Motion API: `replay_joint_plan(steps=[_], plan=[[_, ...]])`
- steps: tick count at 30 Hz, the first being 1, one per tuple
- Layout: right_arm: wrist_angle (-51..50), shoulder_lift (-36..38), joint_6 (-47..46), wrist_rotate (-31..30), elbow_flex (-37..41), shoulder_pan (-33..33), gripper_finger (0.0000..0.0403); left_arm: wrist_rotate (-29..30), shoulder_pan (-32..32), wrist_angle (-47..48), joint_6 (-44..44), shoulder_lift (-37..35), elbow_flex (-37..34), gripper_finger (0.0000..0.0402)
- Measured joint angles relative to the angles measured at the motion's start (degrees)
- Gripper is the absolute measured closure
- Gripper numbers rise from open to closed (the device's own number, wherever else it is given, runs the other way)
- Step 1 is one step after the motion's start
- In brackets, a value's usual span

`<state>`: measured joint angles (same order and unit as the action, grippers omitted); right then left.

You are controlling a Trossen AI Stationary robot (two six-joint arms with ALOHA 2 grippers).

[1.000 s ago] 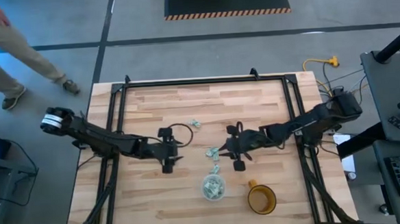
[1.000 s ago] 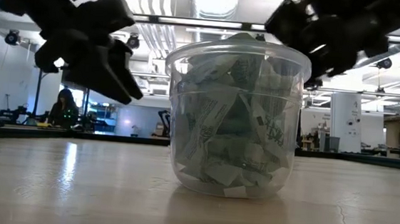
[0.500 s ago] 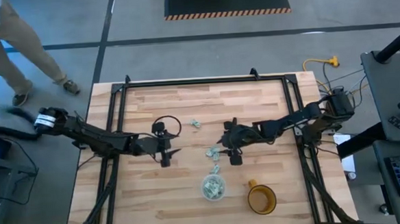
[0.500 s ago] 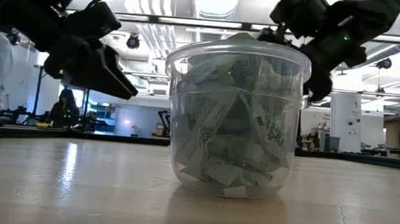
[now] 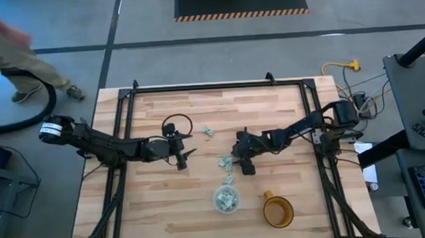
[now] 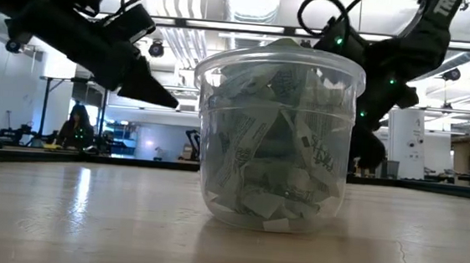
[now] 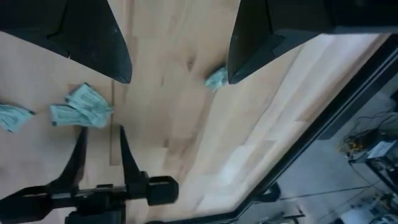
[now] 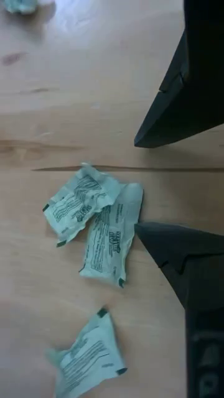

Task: Pick and place Stevia / Truvia into bins
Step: Put the stevia packet into the transparent bin

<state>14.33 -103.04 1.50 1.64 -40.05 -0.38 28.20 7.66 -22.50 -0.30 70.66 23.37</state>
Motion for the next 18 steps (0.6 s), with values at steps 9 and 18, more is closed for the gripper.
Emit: replay_joint_plan(steps=[9,18], plan=[[1.98,-0.52,0.83,7.11,0.04,0.97,0.0199,-0.02,-2.11,-0.46,-0.04,0.47,-0.04,0.0153],[4.58,-0.86,1.07,12.83,0.22,0.77,0.0199,-0.06,-2.43,-0.46,-0.44,0.47,-0.11,0.0153]])
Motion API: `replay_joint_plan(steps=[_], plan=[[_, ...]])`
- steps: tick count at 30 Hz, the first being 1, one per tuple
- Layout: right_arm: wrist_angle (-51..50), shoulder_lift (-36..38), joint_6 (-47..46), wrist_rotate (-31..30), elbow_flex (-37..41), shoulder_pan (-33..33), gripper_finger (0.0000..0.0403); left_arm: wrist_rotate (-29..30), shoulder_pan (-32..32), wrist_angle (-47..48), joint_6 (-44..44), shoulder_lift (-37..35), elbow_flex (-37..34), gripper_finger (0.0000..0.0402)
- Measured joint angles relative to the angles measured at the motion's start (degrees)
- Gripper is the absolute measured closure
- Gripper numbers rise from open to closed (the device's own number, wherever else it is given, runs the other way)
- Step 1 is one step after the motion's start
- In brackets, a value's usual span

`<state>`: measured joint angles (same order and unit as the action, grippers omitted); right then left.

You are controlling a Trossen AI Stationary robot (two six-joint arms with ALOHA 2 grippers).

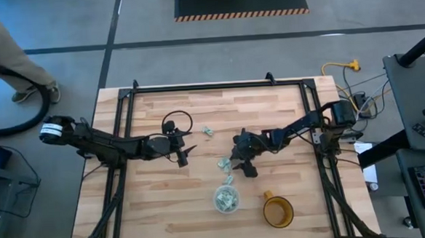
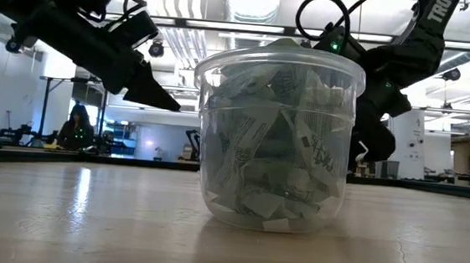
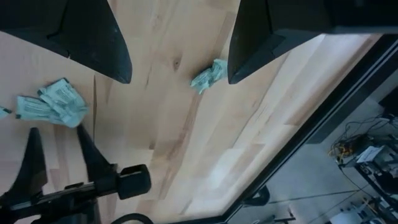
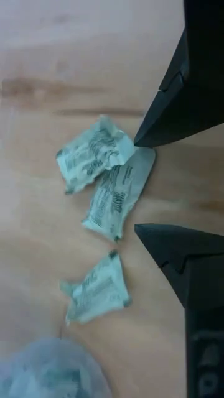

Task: Pick and place Stevia / Truvia into bins
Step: Put the stevia packet into the transparent bin

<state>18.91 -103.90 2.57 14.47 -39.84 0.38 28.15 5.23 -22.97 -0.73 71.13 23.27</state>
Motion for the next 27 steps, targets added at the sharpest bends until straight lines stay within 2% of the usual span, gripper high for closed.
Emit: replay_joint_plan(steps=[9,15,19,23,27], plan=[[1.47,-0.02,-0.03,0.28,0.07,-0.28,0.0199,-0.05,0.00,-0.05,0.22,0.00,-0.02,0.0153],[3.27,0.00,0.00,-3.78,0.07,-0.26,0.0199,-0.05,0.00,-0.08,0.44,0.00,-0.02,0.0153],[4.25,0.00,0.02,-4.43,0.06,-0.26,0.0199,-0.07,0.00,-0.10,0.46,0.00,-0.02,0.0153],[5.00,0.02,0.28,-8.22,0.05,-0.25,0.0199,-0.05,-0.04,-0.09,0.46,0.00,-0.02,0.0153],[7.20,0.02,1.66,-7.74,0.05,-0.26,0.0199,-0.06,-0.17,-0.12,0.42,0.00,-0.02,0.0153]])
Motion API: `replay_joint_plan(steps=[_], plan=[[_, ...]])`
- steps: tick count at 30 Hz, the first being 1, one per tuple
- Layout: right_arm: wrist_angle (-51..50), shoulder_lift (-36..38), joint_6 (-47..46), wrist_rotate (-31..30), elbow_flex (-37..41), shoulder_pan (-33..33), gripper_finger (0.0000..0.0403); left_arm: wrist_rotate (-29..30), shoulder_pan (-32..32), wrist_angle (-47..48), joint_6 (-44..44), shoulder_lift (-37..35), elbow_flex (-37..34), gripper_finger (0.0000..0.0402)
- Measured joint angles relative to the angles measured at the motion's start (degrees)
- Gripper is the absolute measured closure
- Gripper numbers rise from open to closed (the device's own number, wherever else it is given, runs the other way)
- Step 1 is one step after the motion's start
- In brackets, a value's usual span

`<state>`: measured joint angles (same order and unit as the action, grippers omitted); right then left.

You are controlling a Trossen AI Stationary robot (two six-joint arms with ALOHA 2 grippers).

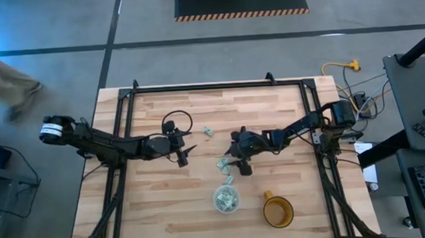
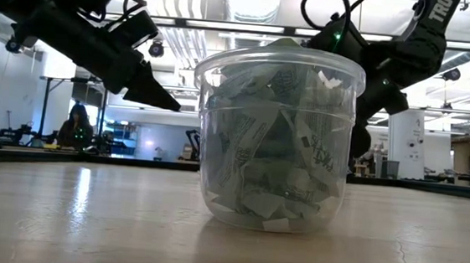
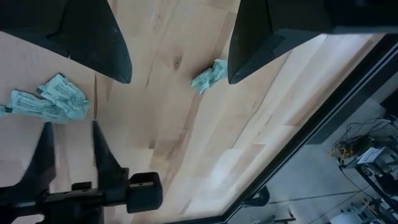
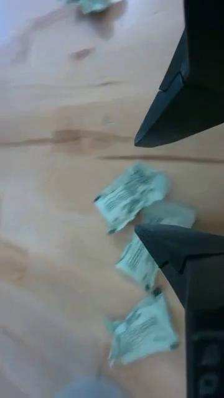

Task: Pick and place Stevia / Truvia into bins
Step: Put the stevia packet into the transparent bin

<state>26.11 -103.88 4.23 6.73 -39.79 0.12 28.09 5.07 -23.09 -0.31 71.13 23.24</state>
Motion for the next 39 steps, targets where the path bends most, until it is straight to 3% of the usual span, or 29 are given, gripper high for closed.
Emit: replay_joint_plan(steps=[7,16,20,30,34,39], plan=[[9.38,-4.71,-0.48,4.11,-0.33,0.00,0.0199,-0.01,-0.25,-0.23,0.13,0.00,0.00,0.0153],[8.15,-11.95,-0.44,4.38,-5.21,0.14,0.0205,-0.03,-0.25,0.04,1.48,0.00,0.00,0.0153],[7.54,-11.73,0.07,4.30,-5.32,0.27,0.0234,-0.11,-0.25,0.04,1.47,0.00,-0.03,0.0153],[3.11,-8.42,0.46,3.32,-4.92,1.36,0.0355,-0.24,-0.25,0.09,1.46,0.01,-0.36,0.0153],[1.17,-5.58,0.79,-0.43,-4.81,1.86,0.0388,-0.47,-0.23,0.04,1.46,0.00,-0.84,0.0153],[-2.25,0.07,1.85,-8.50,-4.87,2.26,0.0393,-0.56,-0.23,-0.01,1.46,0.02,-2.60,0.0153]])
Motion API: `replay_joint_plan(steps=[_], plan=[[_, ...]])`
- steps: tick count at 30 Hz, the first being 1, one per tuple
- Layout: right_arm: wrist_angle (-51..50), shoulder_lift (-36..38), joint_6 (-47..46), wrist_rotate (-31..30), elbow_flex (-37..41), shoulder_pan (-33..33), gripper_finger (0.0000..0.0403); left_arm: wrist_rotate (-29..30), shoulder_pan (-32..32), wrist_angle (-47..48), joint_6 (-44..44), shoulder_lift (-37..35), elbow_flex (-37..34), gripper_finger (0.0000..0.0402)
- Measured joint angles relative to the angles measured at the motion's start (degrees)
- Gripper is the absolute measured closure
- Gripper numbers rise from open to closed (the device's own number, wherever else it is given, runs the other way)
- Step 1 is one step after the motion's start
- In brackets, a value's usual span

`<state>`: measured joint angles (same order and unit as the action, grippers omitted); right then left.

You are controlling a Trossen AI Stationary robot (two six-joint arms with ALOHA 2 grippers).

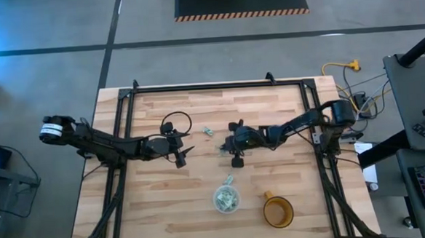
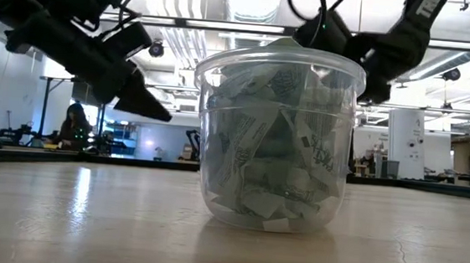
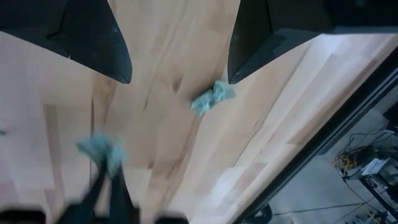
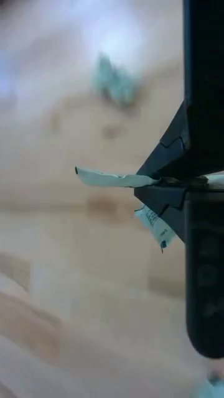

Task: Pick and place Stevia / Truvia into bins
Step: Put the stevia packet into the transparent bin

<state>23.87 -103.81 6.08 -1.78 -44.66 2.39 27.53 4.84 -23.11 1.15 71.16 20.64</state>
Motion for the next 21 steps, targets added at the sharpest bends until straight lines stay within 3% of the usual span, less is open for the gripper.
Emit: replay_joint_plan(steps=[8,14,21], plan=[[-4.94,7.37,-1.82,-3.64,-0.11,1.26,0.0394,-0.22,0.00,-0.03,1.52,0.00,-2.32,0.0153],[-11.30,6.53,-8.88,-15.12,-0.07,3.42,0.0394,-0.42,0.04,0.03,2.71,0.00,-3.19,0.0153],[-11.38,3.07,-10.22,-7.52,-0.07,6.46,0.0383,-1.56,0.04,-0.79,3.19,0.00,-3.30,0.0153]])
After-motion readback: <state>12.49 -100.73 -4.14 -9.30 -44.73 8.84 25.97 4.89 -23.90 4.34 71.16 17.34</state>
